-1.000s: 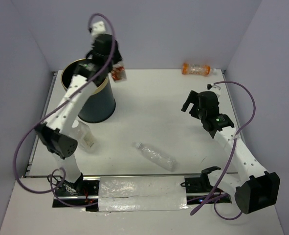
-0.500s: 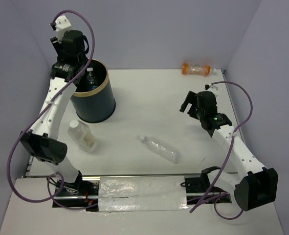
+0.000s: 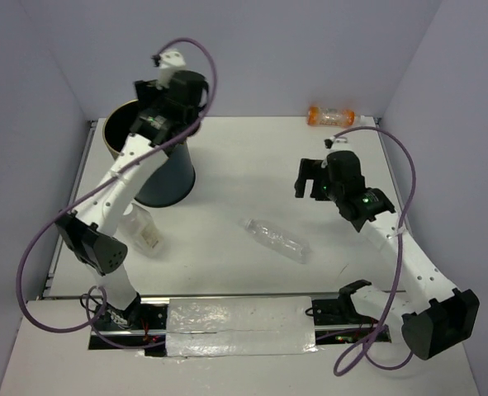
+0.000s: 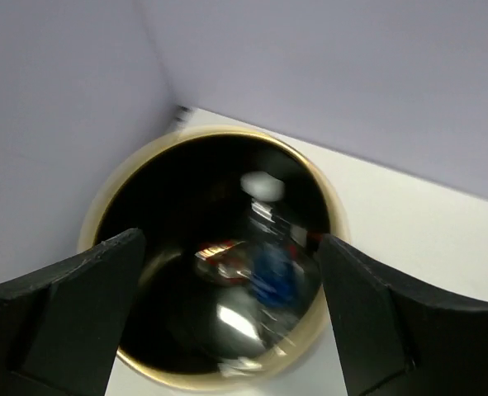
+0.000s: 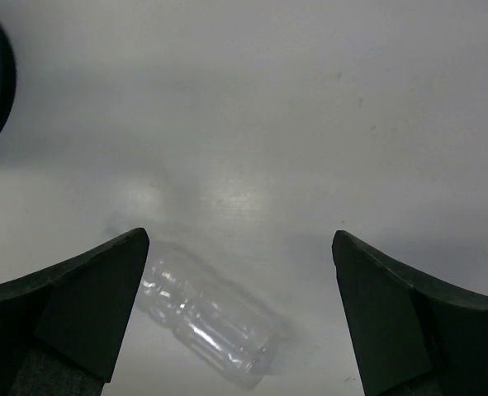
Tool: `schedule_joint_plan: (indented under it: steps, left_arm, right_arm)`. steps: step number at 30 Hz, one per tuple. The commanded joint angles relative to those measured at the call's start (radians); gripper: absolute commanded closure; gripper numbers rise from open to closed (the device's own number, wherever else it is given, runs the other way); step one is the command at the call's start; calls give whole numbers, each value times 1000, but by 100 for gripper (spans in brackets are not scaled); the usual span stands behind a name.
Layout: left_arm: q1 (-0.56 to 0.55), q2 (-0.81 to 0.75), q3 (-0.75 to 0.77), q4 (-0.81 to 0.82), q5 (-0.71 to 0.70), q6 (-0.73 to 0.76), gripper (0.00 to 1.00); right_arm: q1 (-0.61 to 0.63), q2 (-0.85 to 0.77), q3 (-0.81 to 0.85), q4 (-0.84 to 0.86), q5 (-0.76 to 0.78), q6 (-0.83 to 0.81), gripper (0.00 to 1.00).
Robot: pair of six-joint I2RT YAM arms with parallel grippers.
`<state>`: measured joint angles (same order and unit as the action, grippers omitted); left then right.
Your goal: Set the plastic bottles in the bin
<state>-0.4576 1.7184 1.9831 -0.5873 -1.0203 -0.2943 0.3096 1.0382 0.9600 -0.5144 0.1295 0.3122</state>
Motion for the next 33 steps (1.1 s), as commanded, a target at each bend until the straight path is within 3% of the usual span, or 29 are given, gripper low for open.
schedule_joint_plan:
  steps: [1,2,5,7,9,12,17,25,33]
  left_arm:
    - [-144,65,84,-214,-37,-171,1]
    - [-156,90,145,-397,133,-266,1]
    - [-162,110,53,-488,317,-480,3]
    - [-162,52,-123,-427,431,-575,5]
    - [-162,-6,-206,-340,495,-635,5]
    - [-148,-20,-242,-361,452,-689,4]
    - [-30,-5,-139,-459,436,-671,4]
    - [91,-92,-92,-404,482,-574,4]
    - [105,-111,-127,-376,529,-574,4]
  right_arm:
    - [112,58,83,-99,-54,-105,0]
    - [141,83,109,-133,-39,-108,0]
    - [238,144,128,-153,7,-139,0]
    - [288,178,129,-167,-33,-165,0]
    - [312,213,129,-197,-74,-189,0]
    - [351,325,154,-268,-165,-205,0]
    - [418,460,129,-263,-93,-196,0]
    - [430,516,19,-170,-157,-140,0]
    - [465,531,10,-128,-214,-104,0]
